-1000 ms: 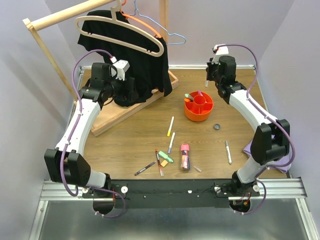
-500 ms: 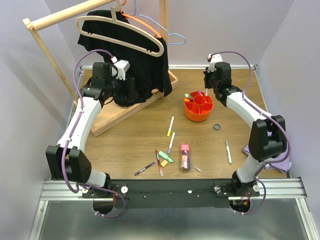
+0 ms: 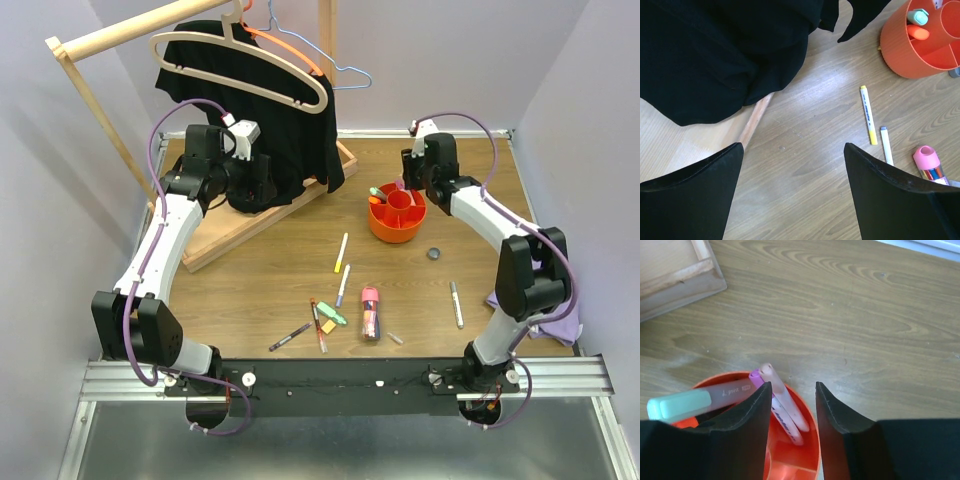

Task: Sort the stationery into containers
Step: Place the pen in the storage box, then pick up the pen from the center of the board.

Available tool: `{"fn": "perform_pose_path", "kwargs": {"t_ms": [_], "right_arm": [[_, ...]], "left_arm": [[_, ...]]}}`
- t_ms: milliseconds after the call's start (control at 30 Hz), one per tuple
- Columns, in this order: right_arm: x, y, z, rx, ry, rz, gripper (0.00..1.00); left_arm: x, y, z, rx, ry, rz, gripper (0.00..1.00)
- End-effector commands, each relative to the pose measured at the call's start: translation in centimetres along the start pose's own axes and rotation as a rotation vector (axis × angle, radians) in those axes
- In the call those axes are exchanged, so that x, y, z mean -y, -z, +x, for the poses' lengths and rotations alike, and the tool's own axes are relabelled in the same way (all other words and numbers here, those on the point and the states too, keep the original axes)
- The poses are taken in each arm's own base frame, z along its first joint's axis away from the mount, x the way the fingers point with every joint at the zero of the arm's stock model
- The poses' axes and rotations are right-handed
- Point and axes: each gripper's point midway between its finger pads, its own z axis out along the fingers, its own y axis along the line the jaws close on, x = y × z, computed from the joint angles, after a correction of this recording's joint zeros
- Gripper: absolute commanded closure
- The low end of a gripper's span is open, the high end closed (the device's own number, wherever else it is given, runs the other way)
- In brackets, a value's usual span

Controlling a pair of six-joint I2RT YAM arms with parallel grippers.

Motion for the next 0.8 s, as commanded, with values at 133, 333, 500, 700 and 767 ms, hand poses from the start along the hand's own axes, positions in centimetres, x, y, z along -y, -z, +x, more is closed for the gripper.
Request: {"fn": "perform_pose_path", "kwargs": {"t_ms": [133,333,500,700,767], "right_arm": [[1.0,5.2,-1.9,-0.039,-0.058,0.029,0.48],[2.2,9.9,5.2,-0.371,0.079,0.026,0.44],[4.3,13.6,11.1,-0.581,0.039,0.04,0.36],[3.2,15.5,16.2,-0.706,-0.174,-0.043,0.37],[3.0,15.2,16.7,-0.728,-0.178,-0.054,0.37]], "left_arm": [[1.4,1.8,-1.7,0.086,-0.03,0.015,0.1],[3.0,3.3,-1.9,0.13,-0.049,0.046,0.09],[4.0,3.8,-1.5,0.147,-0.042,0.071,0.09],[4.3,4.0,-1.0,0.155,-0.023,0.077,0.09],[4.3,4.1,-0.9,0.154,-0.02,0.079,0.09]]}}
